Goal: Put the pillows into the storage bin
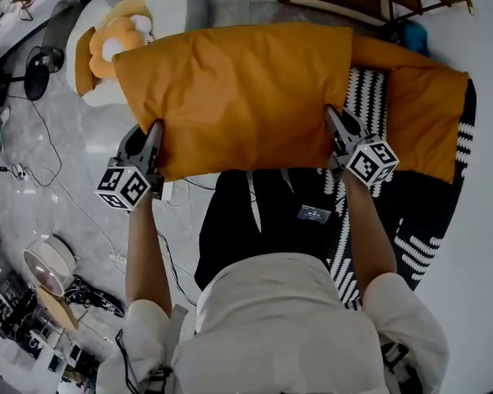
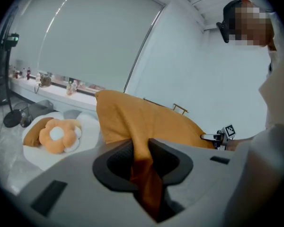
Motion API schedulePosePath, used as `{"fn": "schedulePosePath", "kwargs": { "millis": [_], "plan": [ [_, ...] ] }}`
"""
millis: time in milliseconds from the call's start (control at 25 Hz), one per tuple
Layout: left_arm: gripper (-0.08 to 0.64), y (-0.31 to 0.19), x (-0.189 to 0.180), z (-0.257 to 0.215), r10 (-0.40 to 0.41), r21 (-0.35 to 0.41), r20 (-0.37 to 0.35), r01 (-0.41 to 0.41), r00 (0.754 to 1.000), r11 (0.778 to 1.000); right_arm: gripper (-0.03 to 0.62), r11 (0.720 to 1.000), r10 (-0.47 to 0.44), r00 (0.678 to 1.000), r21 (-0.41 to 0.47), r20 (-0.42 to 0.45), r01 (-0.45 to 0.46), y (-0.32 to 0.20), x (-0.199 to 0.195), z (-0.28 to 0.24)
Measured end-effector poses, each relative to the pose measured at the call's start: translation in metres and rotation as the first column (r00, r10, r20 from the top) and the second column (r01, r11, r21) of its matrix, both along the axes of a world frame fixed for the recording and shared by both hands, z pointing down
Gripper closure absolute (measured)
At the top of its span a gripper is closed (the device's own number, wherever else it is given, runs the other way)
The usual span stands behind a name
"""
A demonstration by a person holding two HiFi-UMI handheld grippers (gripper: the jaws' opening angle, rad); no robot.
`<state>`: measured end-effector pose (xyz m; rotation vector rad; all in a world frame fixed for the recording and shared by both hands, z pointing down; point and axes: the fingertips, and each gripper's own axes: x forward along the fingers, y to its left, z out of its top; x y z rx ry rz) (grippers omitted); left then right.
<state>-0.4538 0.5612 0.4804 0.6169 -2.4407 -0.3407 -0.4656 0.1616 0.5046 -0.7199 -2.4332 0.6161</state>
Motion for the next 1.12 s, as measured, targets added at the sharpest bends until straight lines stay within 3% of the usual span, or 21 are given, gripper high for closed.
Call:
{"fn": "schedulePosePath", "kwargs": {
  "millis": [280, 720, 1120],
  "plan": [
    [0.462, 0.001, -0.003, 0.113, 0.028, 0.04, -0.174, -0.021, 0.984, 0.999, 0.529, 0.999, 0.043, 0.989, 0.038, -0.143, -0.038, 0.002, 0.014, 0.094],
    [0.462, -0.003, -0.005, 0.264, 0.061, 0.029, -0.332, -0.055, 0.941, 0.998, 0.531, 0.996, 0.066, 0.966, 0.077, -0.248, -0.048, -0.001, 0.021, 0.22],
    [0.462, -0.009, -0.022, 0.337, 0.095, 0.015, -0.38, -0.096, 0.92, 0.995, 0.531, 0.991, 0.114, 0.951, 0.093, -0.286, -0.091, -0.006, 0.025, 0.294]
  ]
}}
